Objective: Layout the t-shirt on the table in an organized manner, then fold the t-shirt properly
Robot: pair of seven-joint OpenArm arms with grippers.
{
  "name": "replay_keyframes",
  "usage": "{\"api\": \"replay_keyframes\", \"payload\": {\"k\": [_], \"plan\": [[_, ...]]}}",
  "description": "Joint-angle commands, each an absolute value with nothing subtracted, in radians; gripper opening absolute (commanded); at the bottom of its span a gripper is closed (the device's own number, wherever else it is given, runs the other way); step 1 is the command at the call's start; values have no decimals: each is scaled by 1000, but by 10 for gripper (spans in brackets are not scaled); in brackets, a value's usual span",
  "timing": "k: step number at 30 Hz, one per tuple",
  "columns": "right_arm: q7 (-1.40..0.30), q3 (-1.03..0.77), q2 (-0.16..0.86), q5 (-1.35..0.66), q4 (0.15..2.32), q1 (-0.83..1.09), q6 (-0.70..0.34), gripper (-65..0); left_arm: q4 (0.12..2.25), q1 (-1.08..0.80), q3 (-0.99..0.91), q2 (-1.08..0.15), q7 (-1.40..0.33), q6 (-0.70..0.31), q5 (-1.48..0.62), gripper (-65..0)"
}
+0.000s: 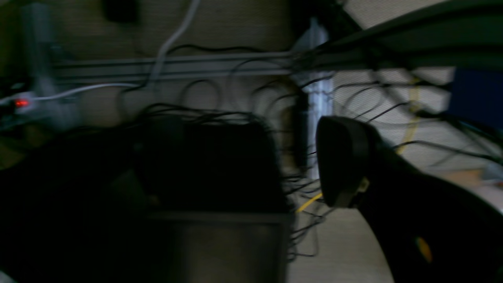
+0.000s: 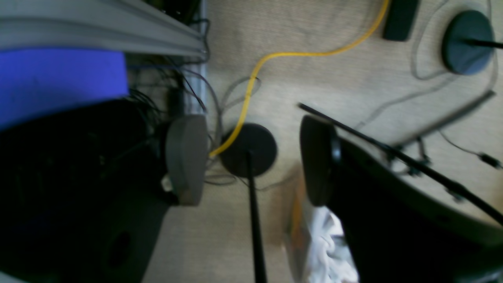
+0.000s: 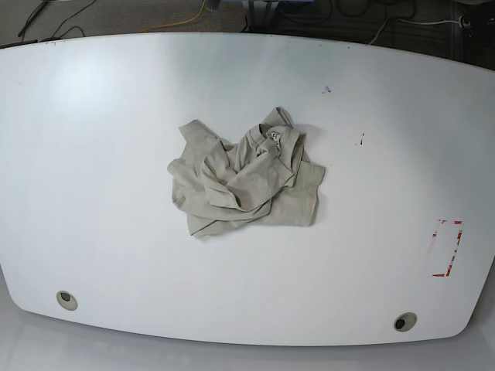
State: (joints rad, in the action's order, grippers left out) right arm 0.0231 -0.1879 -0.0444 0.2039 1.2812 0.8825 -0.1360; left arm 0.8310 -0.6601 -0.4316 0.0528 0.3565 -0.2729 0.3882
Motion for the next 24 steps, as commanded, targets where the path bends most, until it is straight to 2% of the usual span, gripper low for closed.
{"api": "replay_keyframes", "payload": {"k": [1,11,18,24], "plan": [[36,-185,-51,200,1346,941,-139,-290,869,-694,-438,50,366,-275,383,-171],[38,-183,-54,200,1520,1052,-142,-290,1067,-819,-432,50,367,-278,254,-171],[38,-170,-54,200,1682,1135,-142,-290,1231,-908,-438,50,367,-381,154,-171],[38,-143,-47,200,1811,1204,-142,-290,1356,-972,-440,50,366,-389,93,-171]]}}
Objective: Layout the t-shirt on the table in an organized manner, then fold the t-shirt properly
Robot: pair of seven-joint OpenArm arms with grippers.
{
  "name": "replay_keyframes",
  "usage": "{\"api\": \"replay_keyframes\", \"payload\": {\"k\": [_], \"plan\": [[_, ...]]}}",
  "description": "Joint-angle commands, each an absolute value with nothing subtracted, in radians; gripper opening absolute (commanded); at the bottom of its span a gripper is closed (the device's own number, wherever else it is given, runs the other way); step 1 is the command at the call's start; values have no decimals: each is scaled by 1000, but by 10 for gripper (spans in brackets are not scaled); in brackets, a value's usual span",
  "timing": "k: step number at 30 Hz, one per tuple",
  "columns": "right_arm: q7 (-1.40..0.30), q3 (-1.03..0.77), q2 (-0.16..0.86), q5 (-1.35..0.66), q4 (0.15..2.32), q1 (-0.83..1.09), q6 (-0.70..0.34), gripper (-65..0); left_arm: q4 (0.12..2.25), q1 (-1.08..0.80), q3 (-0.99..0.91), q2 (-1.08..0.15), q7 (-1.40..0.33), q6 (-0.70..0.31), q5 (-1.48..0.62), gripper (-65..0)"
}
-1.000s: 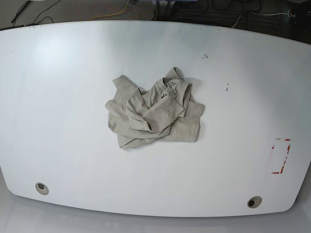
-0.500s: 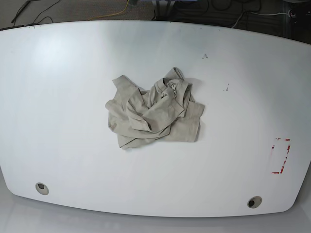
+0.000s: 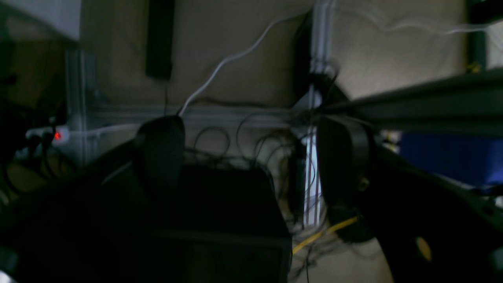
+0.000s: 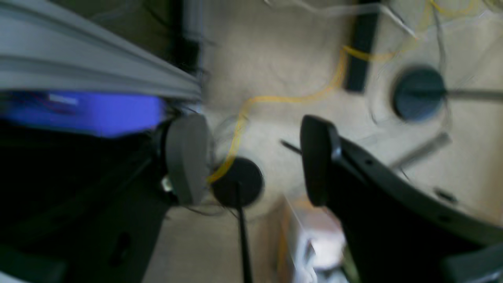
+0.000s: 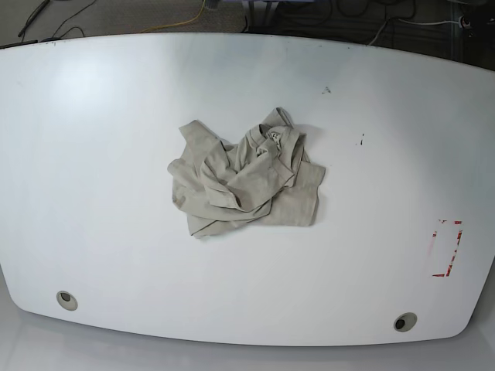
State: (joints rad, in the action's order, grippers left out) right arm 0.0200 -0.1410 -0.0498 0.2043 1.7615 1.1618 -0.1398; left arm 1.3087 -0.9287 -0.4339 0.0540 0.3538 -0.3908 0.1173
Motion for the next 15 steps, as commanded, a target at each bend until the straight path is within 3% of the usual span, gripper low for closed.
{"api": "replay_keyframes", "payload": {"k": [1,15], "plan": [[38,-142,-47,200,1837,1214,-142,-290,1379,-983,-440,50,366,-389,79,-171],[42,-140,-51,202,1985,1273,-140,-290,1629,-1079,-440,64,366,-390,-7,-171]]}}
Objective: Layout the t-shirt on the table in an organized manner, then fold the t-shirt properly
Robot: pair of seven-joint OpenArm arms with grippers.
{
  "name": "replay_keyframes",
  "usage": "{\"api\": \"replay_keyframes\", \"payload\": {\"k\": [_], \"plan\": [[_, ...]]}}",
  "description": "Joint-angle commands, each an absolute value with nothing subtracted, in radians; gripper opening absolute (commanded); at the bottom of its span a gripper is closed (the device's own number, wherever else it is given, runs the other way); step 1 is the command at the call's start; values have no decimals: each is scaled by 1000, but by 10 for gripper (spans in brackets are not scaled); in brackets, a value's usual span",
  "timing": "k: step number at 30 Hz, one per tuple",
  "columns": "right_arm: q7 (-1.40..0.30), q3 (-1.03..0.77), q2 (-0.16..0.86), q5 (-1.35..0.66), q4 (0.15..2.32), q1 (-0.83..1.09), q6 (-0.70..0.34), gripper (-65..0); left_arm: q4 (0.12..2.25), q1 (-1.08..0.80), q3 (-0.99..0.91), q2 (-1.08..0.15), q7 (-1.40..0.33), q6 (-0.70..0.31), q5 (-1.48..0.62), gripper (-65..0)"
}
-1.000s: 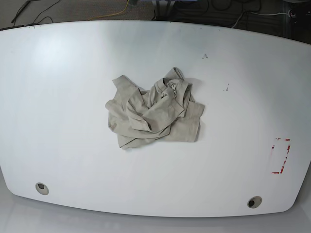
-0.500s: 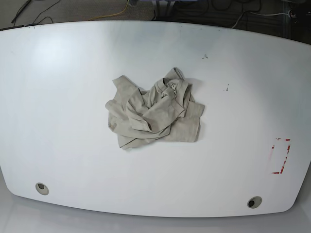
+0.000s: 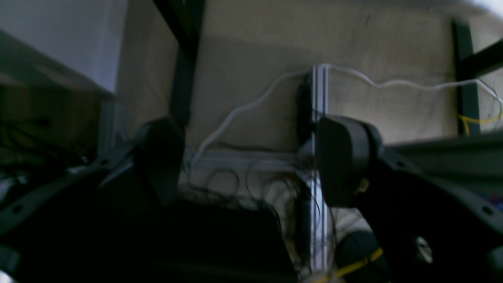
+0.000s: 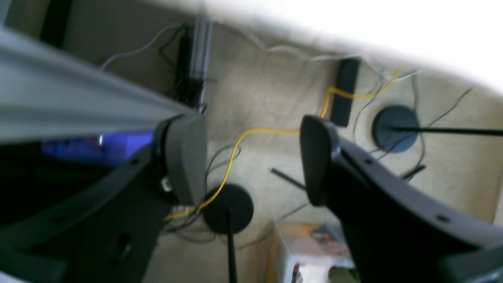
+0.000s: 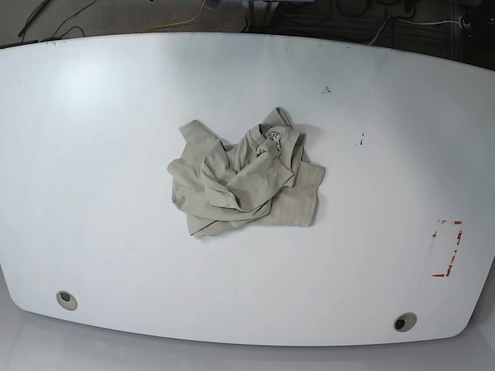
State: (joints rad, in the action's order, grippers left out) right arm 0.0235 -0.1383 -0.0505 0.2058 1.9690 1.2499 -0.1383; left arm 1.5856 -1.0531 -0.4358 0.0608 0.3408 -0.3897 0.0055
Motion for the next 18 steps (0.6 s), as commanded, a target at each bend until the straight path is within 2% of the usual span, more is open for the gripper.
{"api": "replay_keyframes", "payload": {"k": [1,9,18], "plan": [[44,-140,-51,202,1986,1270,-140,-290,1644,-1082,-440,64,366,-390,-7,-171],[85,-116,-45,200,1992,1236,-142,-290,1765,-1087,-440,62,363,-390,-8,-171],[105,-93,-41,200,2000,1161,-142,-290,1801,-1023,-437,59,363,-392,-8,-171]]}}
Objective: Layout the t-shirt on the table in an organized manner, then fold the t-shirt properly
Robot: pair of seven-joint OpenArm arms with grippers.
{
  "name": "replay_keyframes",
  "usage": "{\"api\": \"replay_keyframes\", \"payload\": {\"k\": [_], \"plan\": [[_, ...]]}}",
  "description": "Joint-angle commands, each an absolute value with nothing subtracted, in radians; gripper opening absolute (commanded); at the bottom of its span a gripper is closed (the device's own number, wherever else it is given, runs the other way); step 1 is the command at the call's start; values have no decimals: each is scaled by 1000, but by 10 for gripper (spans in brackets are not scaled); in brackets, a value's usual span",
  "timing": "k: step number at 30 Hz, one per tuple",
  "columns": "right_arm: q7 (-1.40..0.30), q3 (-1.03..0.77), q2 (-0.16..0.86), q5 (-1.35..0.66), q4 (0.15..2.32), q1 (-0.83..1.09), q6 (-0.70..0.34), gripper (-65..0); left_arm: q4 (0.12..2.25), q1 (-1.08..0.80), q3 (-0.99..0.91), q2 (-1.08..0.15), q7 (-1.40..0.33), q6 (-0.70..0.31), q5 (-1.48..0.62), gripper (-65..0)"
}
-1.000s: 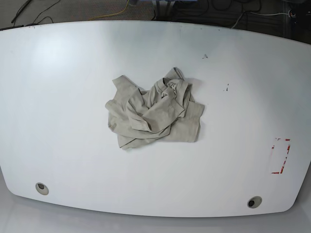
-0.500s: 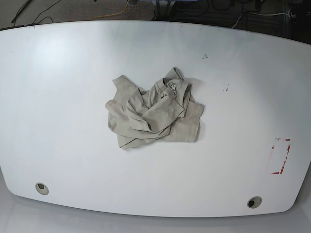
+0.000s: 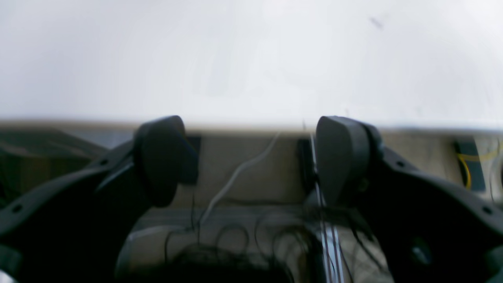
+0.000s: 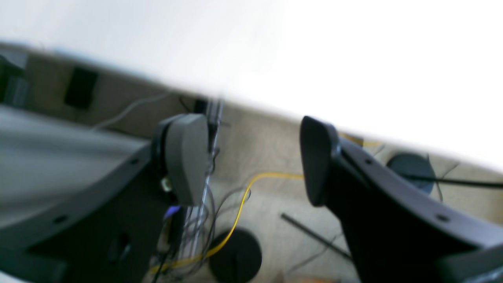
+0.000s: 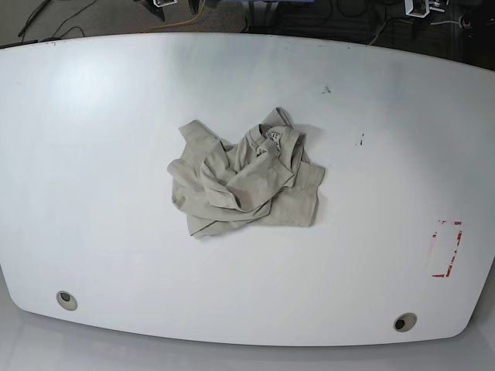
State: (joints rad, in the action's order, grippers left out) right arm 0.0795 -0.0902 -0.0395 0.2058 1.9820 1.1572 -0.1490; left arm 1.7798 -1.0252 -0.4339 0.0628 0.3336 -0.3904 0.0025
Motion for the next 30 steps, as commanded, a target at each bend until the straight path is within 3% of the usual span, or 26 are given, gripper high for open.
{"api": "replay_keyframes", "payload": {"k": [1,21,30], "plan": [[105,-93,-41,200,2000,1152,-142,-290,1801,-1015,-437,58,363,-392,-8,-171],[102,-91,-42,196,2000,963,-142,-290,1801,-834,-433,15,358,-394,-8,-171],[45,-93,-35,48,1998,857,-142,-290,1797,-769,-433,15,358,-394,-7,-171]]}}
